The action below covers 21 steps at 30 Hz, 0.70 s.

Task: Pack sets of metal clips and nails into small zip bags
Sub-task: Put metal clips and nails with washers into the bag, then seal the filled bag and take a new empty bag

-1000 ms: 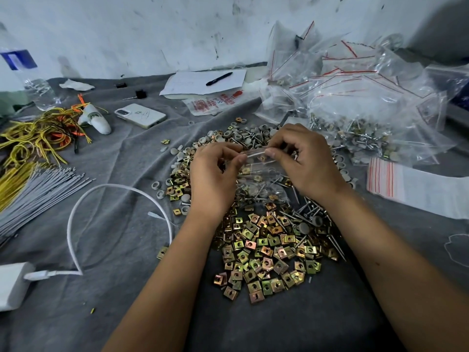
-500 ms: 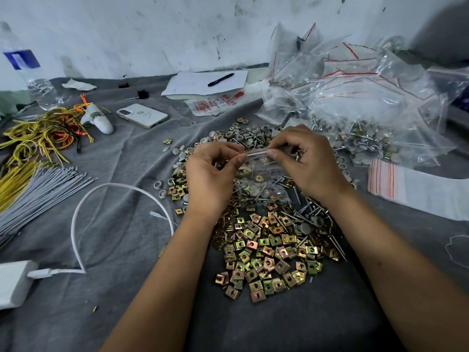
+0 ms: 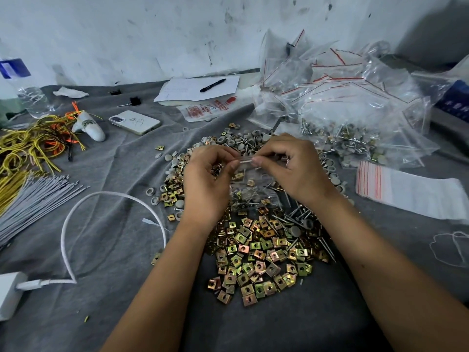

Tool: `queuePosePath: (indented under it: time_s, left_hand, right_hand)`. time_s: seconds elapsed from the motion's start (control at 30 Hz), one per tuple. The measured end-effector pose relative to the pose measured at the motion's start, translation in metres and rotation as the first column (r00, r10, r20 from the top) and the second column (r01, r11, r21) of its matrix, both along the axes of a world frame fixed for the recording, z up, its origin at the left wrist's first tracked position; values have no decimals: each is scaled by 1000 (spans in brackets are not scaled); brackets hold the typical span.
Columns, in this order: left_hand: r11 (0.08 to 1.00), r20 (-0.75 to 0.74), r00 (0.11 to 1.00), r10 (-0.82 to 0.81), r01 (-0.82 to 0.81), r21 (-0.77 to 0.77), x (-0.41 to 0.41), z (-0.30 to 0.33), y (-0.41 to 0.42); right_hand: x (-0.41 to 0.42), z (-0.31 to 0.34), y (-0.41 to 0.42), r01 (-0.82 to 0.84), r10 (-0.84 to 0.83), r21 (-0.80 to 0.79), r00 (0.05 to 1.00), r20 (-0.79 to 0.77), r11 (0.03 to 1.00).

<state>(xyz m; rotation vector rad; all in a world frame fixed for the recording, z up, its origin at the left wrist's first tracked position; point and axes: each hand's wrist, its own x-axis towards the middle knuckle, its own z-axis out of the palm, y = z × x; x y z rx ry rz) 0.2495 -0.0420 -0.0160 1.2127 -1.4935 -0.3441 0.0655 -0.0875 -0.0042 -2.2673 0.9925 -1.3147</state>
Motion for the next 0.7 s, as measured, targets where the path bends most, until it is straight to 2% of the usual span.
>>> queuePosePath:
  time_s: [0.1, 0.27, 0.43, 0.53, 0.6, 0.67, 0.7]
  left_hand:
    - [1000, -3, 1000, 15, -15, 9, 0, 0, 2]
    - [997, -136, 991, 12, -1, 82, -14, 13, 9]
    - [991, -70, 989, 134, -134, 8, -56, 43, -4]
    - [959, 67, 965, 253, -242, -146, -100, 62, -22]
    - [964, 219, 952, 213, -169, -207, -133, 69, -36]
    - [988, 430, 898, 89, -25, -153, -168, 67, -54]
    - [995, 536, 844, 10, 44, -88, -180, 62, -64]
  right_hand:
    - [-4, 0, 0, 18, -21, 53, 998, 62, 998]
    - [-10, 11, -1, 40, -59, 162, 992, 109, 986]
    - [-46, 53, -22, 30, -58, 185, 988, 146, 982]
    - [-88, 73, -56, 143, -223, 252, 919, 325, 957]
    - [-129, 77, -77, 222, -378, 372, 823, 424, 901]
    - [-175, 75, -88, 303, -519, 507, 772, 366, 807]
    - [-192, 71, -88, 402, -583, 544, 785, 209, 737]
